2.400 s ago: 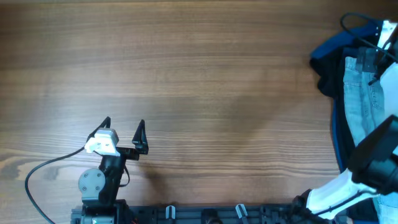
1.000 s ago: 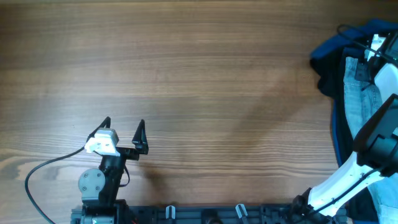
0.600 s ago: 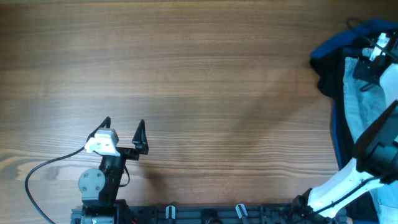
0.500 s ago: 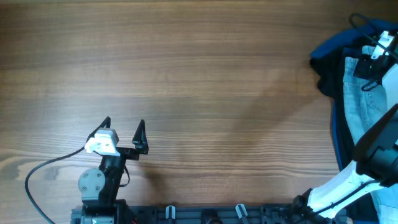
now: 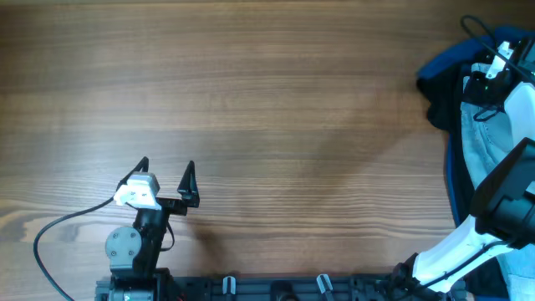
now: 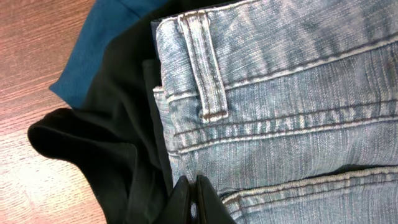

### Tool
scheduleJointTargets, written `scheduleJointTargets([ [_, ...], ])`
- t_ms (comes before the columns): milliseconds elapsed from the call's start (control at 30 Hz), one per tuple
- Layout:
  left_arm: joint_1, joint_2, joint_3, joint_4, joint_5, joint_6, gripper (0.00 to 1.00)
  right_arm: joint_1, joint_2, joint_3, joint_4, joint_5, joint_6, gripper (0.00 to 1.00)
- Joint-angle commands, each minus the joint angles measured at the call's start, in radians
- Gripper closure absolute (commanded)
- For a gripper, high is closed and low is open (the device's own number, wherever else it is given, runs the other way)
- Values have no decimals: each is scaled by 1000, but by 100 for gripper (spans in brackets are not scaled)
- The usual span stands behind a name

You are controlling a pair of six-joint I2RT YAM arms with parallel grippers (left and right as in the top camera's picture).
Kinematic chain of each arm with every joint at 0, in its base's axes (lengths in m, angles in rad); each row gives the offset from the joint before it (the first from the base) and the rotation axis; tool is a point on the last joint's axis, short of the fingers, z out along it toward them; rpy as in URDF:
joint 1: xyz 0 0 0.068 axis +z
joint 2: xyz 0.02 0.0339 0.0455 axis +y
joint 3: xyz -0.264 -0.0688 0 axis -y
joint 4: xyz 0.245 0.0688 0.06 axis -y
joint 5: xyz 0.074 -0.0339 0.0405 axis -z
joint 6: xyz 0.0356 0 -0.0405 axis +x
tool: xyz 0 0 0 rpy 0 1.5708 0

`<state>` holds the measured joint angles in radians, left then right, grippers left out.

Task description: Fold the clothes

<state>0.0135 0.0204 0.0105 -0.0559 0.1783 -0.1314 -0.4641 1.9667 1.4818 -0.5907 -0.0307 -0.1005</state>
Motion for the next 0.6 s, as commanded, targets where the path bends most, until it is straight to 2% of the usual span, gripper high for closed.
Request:
scheduleJointTargets([
  [0, 5, -4, -5, -5, -9, 19, 0, 19, -27, 3, 4, -69, 24, 96],
  [133, 5, -4, -5, -5, -9, 19, 0, 21, -27, 2, 2, -83, 24, 94],
  [167, 5, -4, -5, -5, -9, 19, 0, 21, -27, 3, 2, -83, 24, 83],
  [200, 5, -4, -5, -5, -9, 19, 0, 21, -27, 2, 1, -83, 23, 66],
  [233, 5, -4, -5, -5, -9, 19, 0, 21, -27, 3, -1, -82, 23, 64],
  [300, 5, -4, -5, -5, -9, 19, 0, 21, -27, 3, -2, -82, 24, 52],
  [500, 5, -4, -5, -5, -9, 19, 0, 22, -28, 3, -2, -61, 24, 52],
  [567, 5, -4, -5, -5, -9, 19, 0, 22, -34, 6, 3, 46, 24, 50],
])
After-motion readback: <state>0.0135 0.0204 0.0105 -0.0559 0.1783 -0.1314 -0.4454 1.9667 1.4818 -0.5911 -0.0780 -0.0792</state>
